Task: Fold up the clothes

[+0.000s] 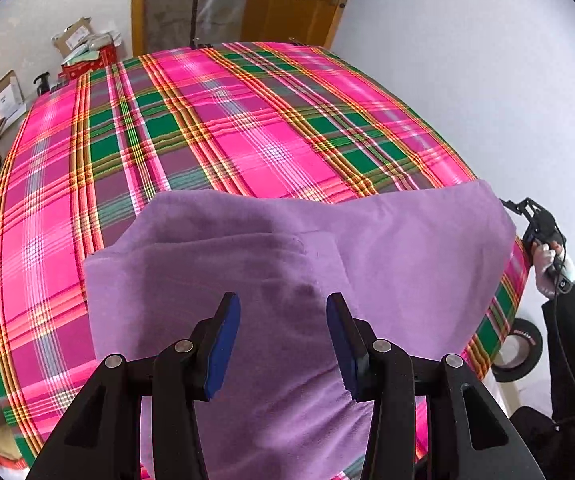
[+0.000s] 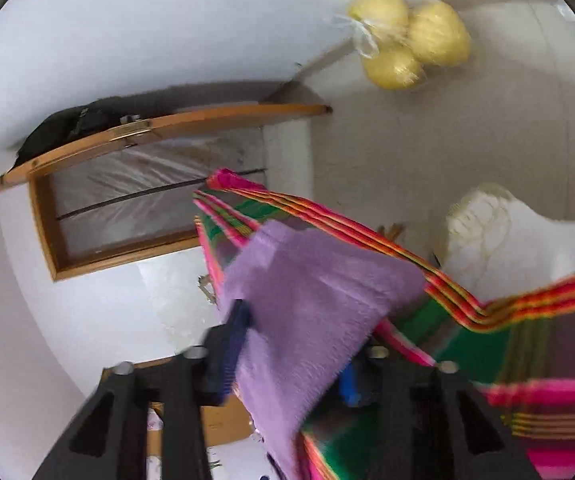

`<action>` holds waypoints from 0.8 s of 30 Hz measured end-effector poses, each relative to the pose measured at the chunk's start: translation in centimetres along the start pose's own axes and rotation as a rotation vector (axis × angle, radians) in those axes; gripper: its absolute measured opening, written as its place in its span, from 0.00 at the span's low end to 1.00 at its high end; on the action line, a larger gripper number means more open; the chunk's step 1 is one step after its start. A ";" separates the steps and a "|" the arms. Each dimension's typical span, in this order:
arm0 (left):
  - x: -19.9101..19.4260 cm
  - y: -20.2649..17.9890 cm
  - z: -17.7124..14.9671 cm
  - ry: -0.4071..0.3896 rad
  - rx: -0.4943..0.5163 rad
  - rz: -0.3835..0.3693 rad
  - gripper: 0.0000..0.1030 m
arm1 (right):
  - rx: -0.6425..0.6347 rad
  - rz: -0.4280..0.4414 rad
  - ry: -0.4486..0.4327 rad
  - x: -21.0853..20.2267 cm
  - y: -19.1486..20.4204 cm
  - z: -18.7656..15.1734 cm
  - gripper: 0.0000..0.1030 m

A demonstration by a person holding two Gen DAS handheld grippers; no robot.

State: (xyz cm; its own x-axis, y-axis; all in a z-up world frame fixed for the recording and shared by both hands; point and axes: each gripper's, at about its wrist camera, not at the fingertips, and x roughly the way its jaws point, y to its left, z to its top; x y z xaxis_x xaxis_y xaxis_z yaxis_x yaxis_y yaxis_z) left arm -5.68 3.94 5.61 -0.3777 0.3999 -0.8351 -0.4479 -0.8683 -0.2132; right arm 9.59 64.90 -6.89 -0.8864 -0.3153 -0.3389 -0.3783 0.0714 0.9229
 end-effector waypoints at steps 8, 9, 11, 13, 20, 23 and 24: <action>-0.3 -0.2 0.0 -0.009 0.008 -0.006 0.46 | -0.175 0.032 -0.067 -0.7 3.5 -0.8 0.15; -0.4 -0.2 0.0 -0.011 0.008 -0.007 0.46 | -0.190 0.035 -0.070 -0.8 3.8 -1.0 0.15; -0.5 -0.2 0.0 -0.016 0.009 -0.008 0.46 | -0.230 0.029 -0.079 -1.2 4.9 -1.6 0.14; -0.7 -0.2 0.0 -0.020 0.010 -0.010 0.46 | -0.267 0.028 -0.086 -1.5 5.9 -2.2 0.12; -1.3 -0.4 0.0 -0.037 0.012 -0.012 0.46 | -0.397 0.030 -0.076 -2.0 10.2 -5.1 0.09; -1.5 -0.4 0.0 -0.043 0.009 -0.011 0.46 | -0.454 0.049 -0.047 -1.7 12.2 -7.1 0.09; -1.6 -0.4 0.0 -0.045 0.009 -0.009 0.46 | -0.478 0.053 -0.034 -1.6 12.9 -8.0 0.09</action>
State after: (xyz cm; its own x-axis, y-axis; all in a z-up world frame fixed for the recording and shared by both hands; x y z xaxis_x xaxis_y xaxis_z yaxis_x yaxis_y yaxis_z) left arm -4.91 3.62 7.02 -0.4090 0.4209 -0.8097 -0.4590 -0.8617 -0.2161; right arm 8.24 58.72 6.99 -0.9123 -0.2917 -0.2873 -0.1740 -0.3591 0.9170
